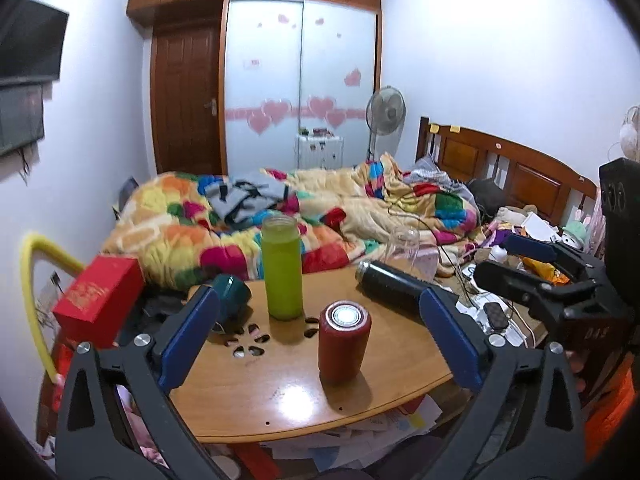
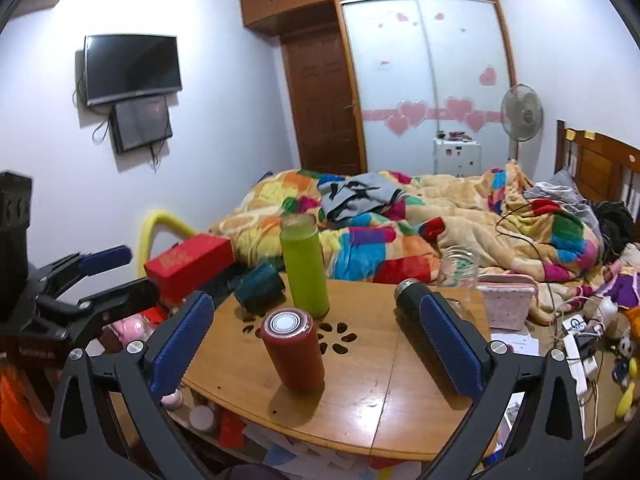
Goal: Flip cup upside down
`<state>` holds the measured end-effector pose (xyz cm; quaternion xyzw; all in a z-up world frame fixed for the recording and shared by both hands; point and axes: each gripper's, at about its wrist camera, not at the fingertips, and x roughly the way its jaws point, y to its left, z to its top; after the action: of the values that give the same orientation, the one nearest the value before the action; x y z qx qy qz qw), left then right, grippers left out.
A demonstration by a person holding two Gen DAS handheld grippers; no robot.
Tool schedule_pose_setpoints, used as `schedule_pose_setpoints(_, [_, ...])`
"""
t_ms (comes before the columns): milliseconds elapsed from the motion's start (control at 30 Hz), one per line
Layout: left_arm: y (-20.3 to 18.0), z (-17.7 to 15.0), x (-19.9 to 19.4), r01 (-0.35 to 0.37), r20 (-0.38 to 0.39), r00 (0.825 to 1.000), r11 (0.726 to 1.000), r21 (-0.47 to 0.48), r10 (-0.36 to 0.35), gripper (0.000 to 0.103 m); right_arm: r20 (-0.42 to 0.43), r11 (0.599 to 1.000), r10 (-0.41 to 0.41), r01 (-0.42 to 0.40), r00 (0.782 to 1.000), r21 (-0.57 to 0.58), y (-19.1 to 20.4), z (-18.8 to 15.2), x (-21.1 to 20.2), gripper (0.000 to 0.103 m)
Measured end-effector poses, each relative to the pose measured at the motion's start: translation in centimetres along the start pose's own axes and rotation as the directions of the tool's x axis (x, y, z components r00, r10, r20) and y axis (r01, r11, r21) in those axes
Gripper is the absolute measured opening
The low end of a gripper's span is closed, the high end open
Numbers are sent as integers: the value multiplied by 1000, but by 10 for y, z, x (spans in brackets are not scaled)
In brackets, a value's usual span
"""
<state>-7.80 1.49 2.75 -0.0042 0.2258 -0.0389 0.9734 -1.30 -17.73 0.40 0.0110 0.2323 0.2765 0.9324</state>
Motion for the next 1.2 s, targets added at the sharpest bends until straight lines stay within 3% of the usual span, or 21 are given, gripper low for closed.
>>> schedule_pose_setpoints(367, [-13,5,-34,-40,72,996,999,-31,42,103,63,999,-32,33,998,-7,12,11,-49,103])
schedule_pose_setpoints(1200, [-13,9,-17,-69,81,994,997,-23,71,103,46,1000,-15,14,999,11,3,20,-36,103])
